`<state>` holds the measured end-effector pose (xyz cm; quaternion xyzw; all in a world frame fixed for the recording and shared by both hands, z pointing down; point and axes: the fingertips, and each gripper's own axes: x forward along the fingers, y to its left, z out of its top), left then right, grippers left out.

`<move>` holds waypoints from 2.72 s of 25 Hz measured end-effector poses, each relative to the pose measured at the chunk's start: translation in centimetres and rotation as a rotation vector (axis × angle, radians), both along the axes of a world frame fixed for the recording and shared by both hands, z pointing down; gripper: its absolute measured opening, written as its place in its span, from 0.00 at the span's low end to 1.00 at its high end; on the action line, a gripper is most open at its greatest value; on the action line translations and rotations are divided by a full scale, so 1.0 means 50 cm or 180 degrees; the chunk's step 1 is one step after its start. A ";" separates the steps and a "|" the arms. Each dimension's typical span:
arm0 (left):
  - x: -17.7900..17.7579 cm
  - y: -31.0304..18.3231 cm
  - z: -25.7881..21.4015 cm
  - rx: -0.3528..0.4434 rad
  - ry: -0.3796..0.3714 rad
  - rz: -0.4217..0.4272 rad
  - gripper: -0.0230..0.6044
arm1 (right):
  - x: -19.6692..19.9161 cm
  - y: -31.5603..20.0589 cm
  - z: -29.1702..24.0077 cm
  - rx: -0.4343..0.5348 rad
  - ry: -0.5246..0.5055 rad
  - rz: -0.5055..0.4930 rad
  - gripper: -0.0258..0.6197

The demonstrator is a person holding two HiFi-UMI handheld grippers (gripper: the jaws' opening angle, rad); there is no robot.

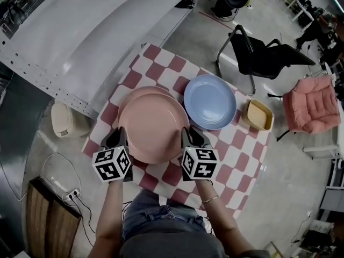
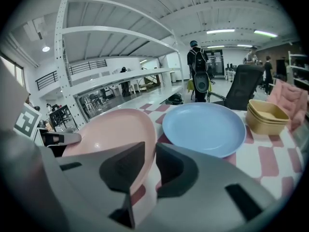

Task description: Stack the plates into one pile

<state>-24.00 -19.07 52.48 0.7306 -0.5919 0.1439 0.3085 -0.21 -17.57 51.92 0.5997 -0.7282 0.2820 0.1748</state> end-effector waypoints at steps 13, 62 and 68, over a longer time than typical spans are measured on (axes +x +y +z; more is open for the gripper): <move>-0.024 -0.109 0.032 -0.0035 -0.0043 0.0270 0.09 | -0.026 -0.071 0.033 -0.0116 0.0192 0.0222 0.14; 0.027 -0.135 -0.045 0.0347 -0.0450 0.0493 0.24 | 0.077 -0.040 -0.001 0.0101 0.0084 0.0458 0.15; 0.193 -0.152 -0.086 0.0475 -0.0362 0.1102 0.25 | 0.187 -0.010 -0.026 0.0181 0.0130 0.0792 0.15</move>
